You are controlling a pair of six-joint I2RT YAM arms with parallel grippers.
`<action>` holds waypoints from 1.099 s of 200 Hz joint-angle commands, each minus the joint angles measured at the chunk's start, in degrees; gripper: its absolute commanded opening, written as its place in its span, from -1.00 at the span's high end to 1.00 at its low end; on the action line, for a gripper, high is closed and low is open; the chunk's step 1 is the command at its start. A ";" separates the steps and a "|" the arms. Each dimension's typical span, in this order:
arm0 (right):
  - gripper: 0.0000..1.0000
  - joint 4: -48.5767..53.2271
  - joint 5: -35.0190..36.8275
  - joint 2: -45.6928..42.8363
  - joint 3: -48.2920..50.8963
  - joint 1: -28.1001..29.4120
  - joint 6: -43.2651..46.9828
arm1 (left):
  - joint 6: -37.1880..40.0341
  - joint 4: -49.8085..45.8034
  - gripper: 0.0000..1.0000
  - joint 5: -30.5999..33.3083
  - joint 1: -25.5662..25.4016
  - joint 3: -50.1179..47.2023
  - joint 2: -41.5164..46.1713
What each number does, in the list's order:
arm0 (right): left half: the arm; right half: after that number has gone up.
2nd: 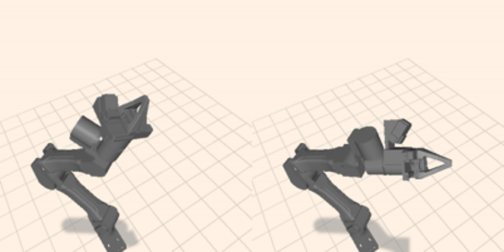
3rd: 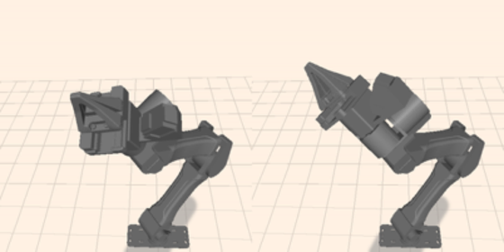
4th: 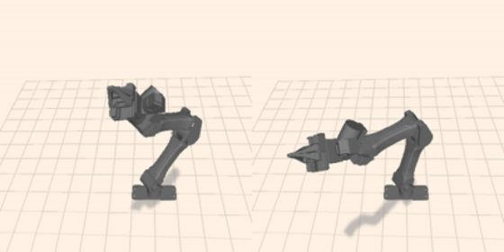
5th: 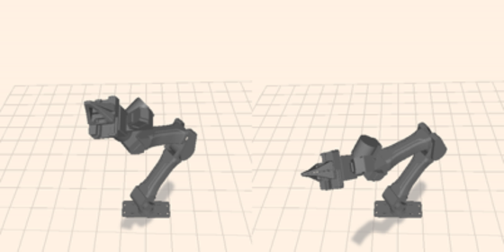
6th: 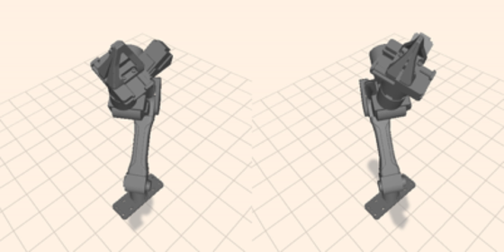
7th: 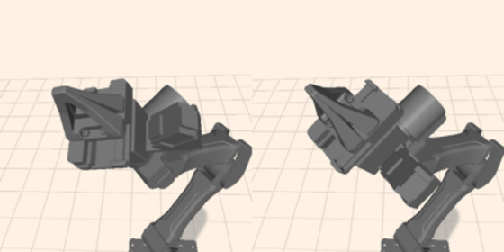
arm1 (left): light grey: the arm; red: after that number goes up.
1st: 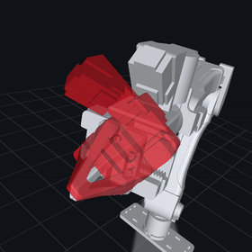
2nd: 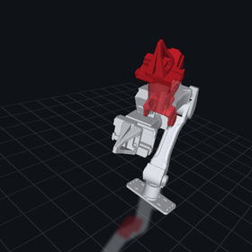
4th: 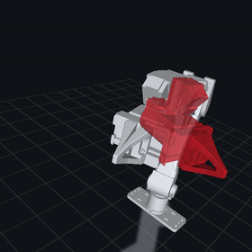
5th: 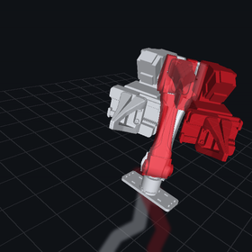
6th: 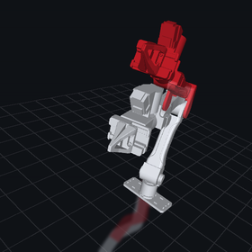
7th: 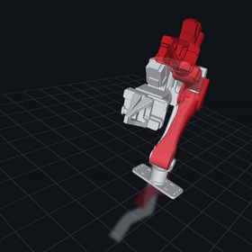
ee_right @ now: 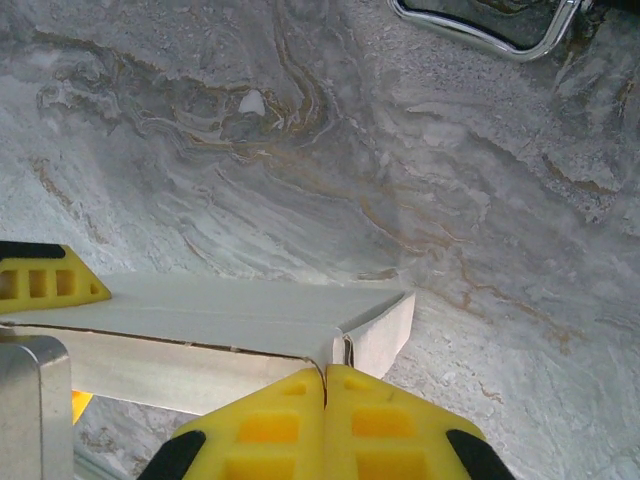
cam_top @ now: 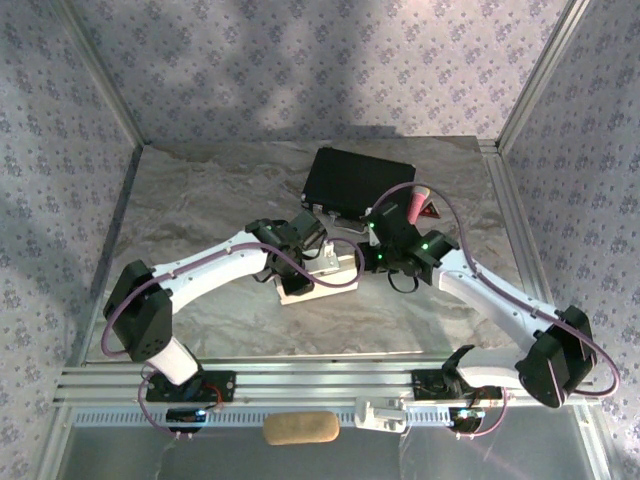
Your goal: Fold the paper box
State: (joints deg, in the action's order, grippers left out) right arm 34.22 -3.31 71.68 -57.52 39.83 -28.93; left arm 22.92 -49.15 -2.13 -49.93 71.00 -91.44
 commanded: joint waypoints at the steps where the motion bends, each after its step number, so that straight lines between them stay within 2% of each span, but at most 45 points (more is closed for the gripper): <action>1: 1.00 1.53 3.66 -1.02 2.71 1.67 0.87 | -2.17 0.53 0.47 0.45 0.99 1.51 -0.85; 33: 1.00 1.64 10.31 -0.96 3.81 4.05 1.03 | -2.34 1.24 0.45 0.24 1.67 0.66 -0.60; 58: 1.00 2.16 13.59 -0.43 3.52 5.54 0.82 | -2.87 2.50 0.27 0.89 2.42 -0.35 0.40; 125: 1.00 2.38 14.99 0.97 2.50 6.46 0.19 | -8.13 8.67 -0.02 -0.91 2.50 -5.92 9.36; 135: 1.00 2.35 14.91 1.46 2.28 6.60 0.10 | -9.12 9.37 -0.29 -1.03 2.59 -6.93 10.48; 143: 1.00 2.19 14.94 1.90 2.14 6.74 0.12 | -9.56 9.92 -0.34 -1.25 2.71 -7.83 11.48; 175: 1.00 2.26 15.18 2.67 1.32 7.27 -0.15 | -12.35 11.95 -0.32 -0.68 3.58 -10.34 15.84; 191: 1.00 2.49 15.43 2.65 0.86 7.38 -0.25 | -18.06 12.73 -0.27 1.48 5.23 -10.35 18.99; 220: 1.00 3.12 15.70 2.68 0.03 7.46 -0.34 | -31.27 10.65 -0.01 4.97 7.44 -9.83 25.17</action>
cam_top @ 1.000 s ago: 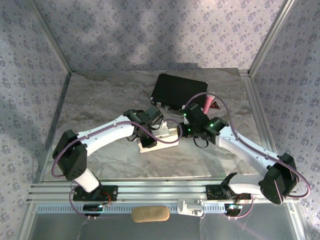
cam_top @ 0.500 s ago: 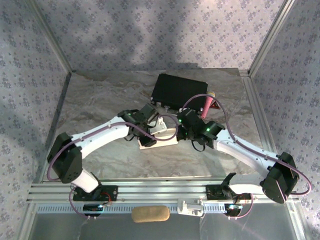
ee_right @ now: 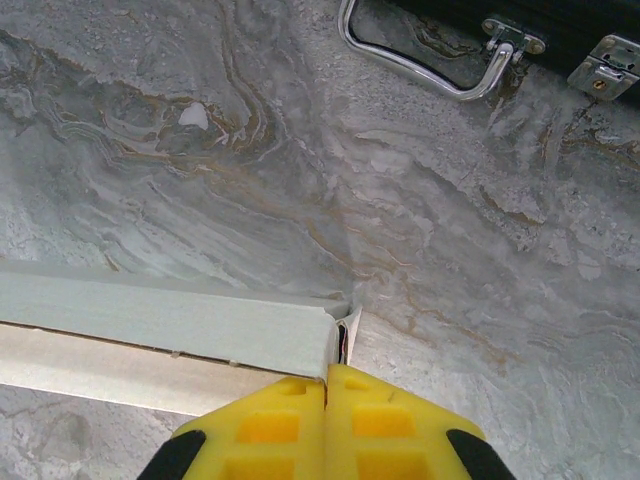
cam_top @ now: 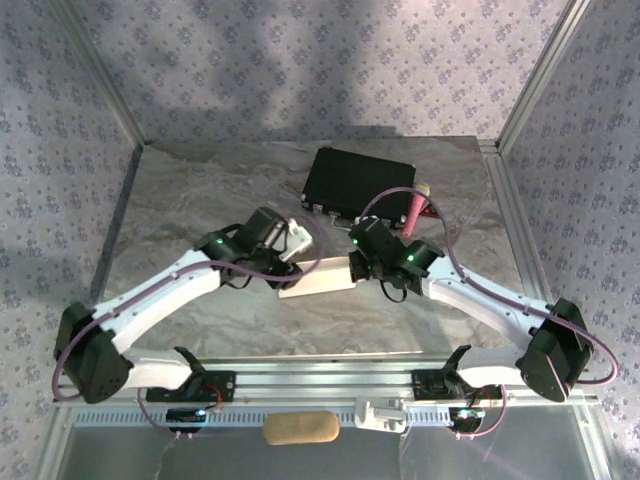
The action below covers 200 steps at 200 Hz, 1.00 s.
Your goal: Fold the paper box
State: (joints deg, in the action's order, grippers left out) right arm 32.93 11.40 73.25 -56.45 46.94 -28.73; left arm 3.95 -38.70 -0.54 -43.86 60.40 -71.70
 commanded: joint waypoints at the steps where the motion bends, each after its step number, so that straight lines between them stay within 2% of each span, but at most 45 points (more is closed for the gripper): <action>1: 1.00 4.42 0.99 1.15 -1.08 0.35 -0.54 | -12.69 -0.55 -0.01 3.49 1.38 0.77 5.61; 27: 1.00 4.62 0.92 1.40 -1.47 0.37 -0.54 | -18.38 -6.24 0.08 4.51 1.51 0.43 7.21; 52: 1.00 4.63 0.73 1.62 -1.79 0.44 -0.50 | -18.47 -9.36 0.17 7.86 1.53 0.07 5.61; 101: 1.00 4.78 0.55 1.89 -2.09 0.47 -0.80 | -18.01 -8.86 0.48 5.49 1.32 0.17 3.94; 200: 1.00 5.00 0.56 2.23 -2.61 0.60 -1.23 | -18.07 -7.40 0.59 5.28 0.90 -2.26 3.90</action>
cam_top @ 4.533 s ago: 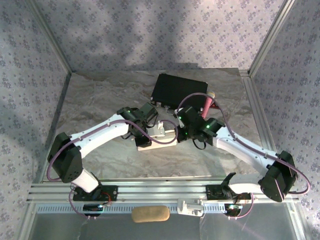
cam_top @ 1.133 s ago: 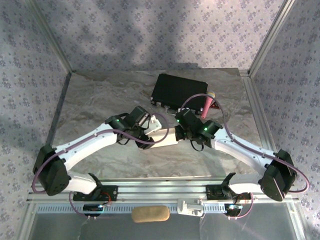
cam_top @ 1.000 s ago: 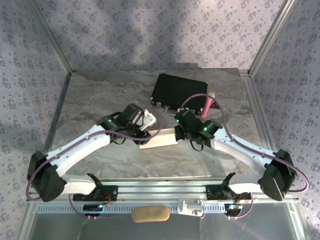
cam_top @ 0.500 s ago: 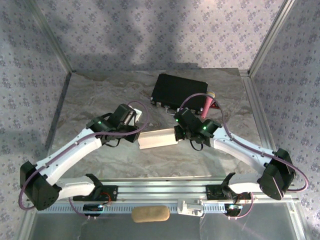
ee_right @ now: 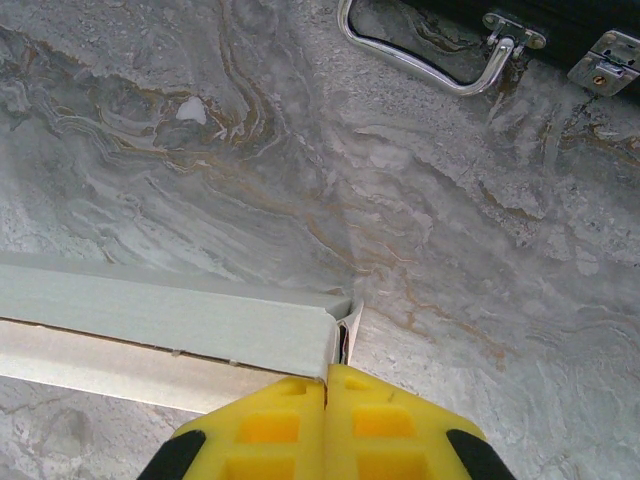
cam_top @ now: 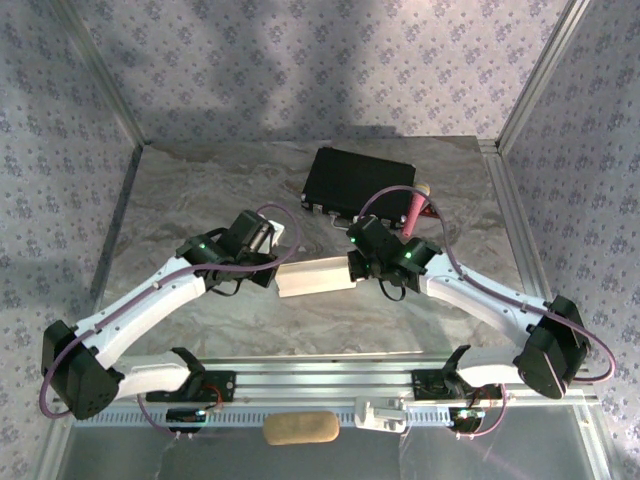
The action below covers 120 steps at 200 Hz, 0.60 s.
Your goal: Fold the paper box
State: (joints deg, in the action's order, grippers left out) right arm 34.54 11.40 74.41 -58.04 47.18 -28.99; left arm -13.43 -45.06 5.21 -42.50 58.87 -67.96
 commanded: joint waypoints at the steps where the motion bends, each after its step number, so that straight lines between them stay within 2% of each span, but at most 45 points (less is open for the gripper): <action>1: 1.00 3.36 0.60 1.08 -0.97 0.37 -0.93 | -0.71 -1.02 0.59 -0.51 -0.47 -0.80 0.18; 52: 1.00 3.52 0.69 1.13 -1.13 0.34 -0.98 | -1.56 -0.28 0.29 -1.06 -1.09 -2.56 2.63; 99: 1.00 3.59 0.55 1.15 -1.26 0.31 -1.06 | -1.67 1.87 0.26 -2.43 -1.02 -5.12 4.97; 120: 1.00 3.89 0.55 1.08 -1.37 0.31 -1.06 | -2.89 4.99 0.18 -5.49 -0.13 -7.41 8.54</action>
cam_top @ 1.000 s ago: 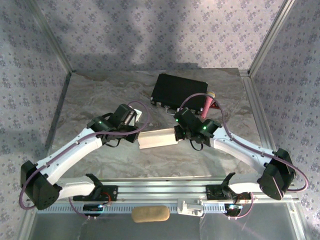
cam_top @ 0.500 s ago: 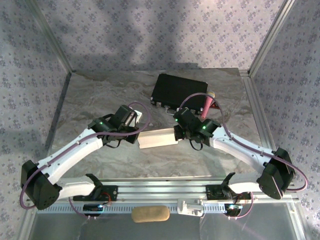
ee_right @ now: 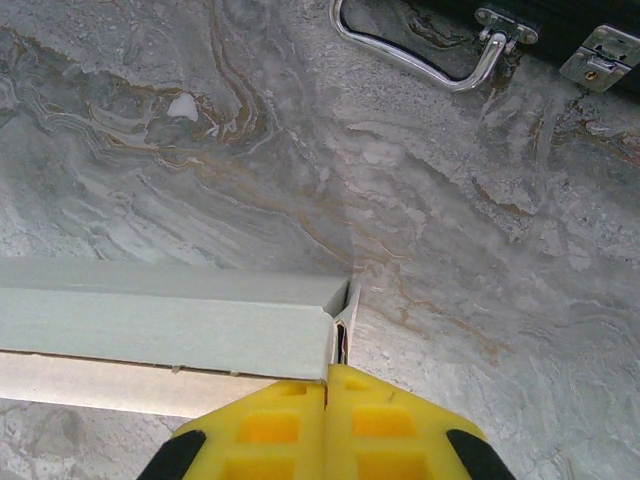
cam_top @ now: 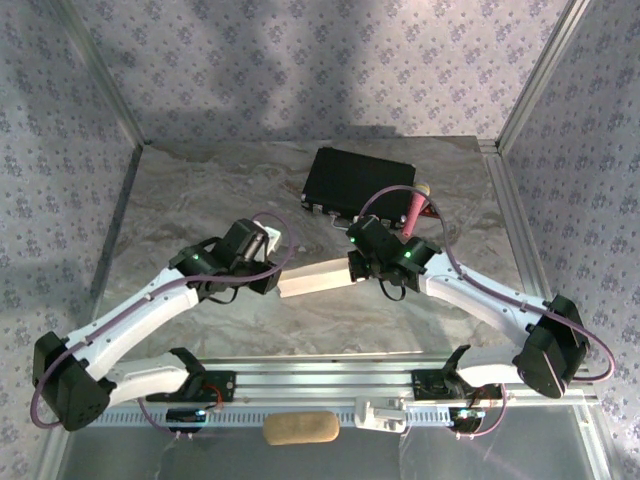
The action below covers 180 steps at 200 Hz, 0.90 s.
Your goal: Fold the paper box
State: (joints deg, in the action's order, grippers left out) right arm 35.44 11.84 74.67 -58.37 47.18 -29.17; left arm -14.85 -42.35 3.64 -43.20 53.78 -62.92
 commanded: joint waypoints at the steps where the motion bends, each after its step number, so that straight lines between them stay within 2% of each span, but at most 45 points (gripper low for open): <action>1: 1.00 3.02 0.12 0.77 -1.04 0.30 -0.89 | -1.57 2.41 0.18 -4.09 0.61 -2.38 3.67; 57: 1.00 2.99 -0.06 0.77 -1.05 0.12 -0.80 | -1.47 3.15 0.15 -8.30 2.07 -4.18 6.64; 87: 1.00 3.02 -0.15 0.78 -1.04 0.11 -0.80 | -0.76 4.78 0.15 -8.05 2.67 -4.48 6.52; 136: 1.00 3.06 -0.32 0.82 -1.31 0.15 -0.74 | 1.73 4.44 0.21 -5.60 3.60 -2.19 2.61; 180: 1.00 2.99 -0.50 0.91 -1.31 0.03 -0.71 | 2.12 5.30 0.37 -5.94 3.68 -1.14 -0.10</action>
State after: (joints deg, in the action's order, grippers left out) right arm 35.64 11.60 74.67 -58.46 47.18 -29.15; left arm -13.72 -38.59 -2.74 -39.83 50.13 -62.48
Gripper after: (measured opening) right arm 0.050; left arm 0.328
